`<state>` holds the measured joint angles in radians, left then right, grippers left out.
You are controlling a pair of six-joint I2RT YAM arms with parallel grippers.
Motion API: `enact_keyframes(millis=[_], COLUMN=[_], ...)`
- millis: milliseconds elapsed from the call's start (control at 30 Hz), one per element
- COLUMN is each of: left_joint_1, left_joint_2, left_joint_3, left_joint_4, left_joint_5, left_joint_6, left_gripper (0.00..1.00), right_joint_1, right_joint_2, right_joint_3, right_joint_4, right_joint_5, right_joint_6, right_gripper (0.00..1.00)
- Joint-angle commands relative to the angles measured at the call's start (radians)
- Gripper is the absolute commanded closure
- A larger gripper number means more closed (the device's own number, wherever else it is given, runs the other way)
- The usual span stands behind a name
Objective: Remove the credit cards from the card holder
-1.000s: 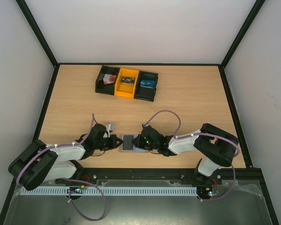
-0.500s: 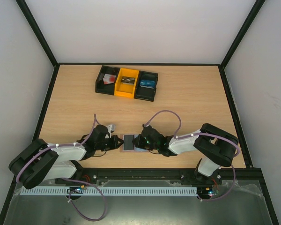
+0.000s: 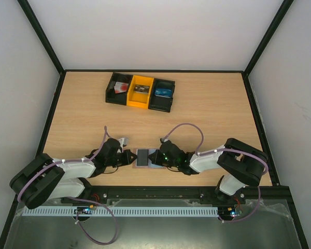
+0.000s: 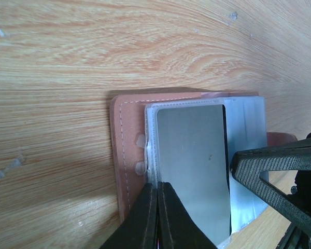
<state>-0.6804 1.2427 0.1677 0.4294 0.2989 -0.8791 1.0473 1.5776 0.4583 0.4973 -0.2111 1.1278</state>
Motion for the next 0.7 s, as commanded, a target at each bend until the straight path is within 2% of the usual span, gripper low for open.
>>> enact_keyframes(millis=[0,200,400,600,667], left_joint_1=[-0.004,-0.004,-0.005,-0.012,-0.025], left_joint_2=[0.026,0.0,-0.031,0.038,0.067], left_joint_3=[0.0,0.008,0.017,-0.007,-0.004], left_joint_4=[-0.088,-0.096,-0.095,-0.054,-0.04], left_joint_5=[-0.07,-0.069,-0.052,-0.058,-0.058], left_joint_6=[0.016,0.0,-0.011,-0.015,-0.023], left_gripper=[0.97,0.97,0.97,0.97,0.97], right_joint_1=[-0.017,-0.021,-0.021,-0.021,-0.022], right_joint_2=[-0.039,-0.043,-0.003,0.035,0.052], right_joint_3=[-0.032,-0.035,-0.024,-0.014,-0.003], right_joint_4=[0.028,0.056,0.094,0.105,0.089], right_joint_5=[0.01,-0.019,-0.047,-0.049,-0.046], right_joint_6=[-0.019,-0.016,0.008,0.007,0.0], right_gripper=[0.98,0.98,0.83,0.82,0.85])
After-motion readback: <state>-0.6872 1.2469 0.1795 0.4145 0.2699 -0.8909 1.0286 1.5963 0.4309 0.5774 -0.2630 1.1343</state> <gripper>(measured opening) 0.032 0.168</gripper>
